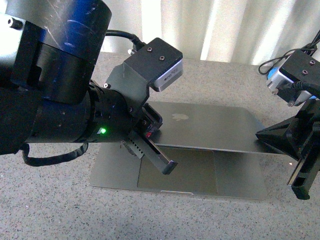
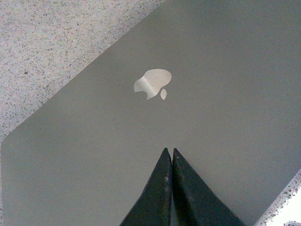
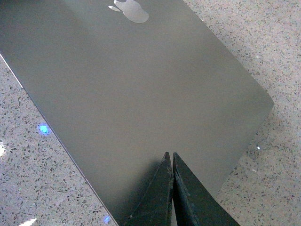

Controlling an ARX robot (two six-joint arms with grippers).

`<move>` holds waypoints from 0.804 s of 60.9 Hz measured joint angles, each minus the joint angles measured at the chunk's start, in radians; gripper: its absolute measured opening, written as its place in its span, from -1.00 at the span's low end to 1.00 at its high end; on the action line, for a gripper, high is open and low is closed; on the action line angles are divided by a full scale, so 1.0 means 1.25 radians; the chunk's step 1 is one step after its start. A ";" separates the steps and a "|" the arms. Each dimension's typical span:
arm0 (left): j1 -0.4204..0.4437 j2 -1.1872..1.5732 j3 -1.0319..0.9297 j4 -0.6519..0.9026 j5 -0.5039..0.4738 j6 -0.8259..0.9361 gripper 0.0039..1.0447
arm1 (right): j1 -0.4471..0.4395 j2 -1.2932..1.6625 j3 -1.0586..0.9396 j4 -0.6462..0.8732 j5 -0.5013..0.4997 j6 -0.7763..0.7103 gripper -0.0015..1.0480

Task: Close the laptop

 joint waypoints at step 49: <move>0.004 0.036 -0.030 0.054 0.010 -0.023 -0.94 | -0.004 0.056 -0.031 0.046 0.001 -0.014 -0.98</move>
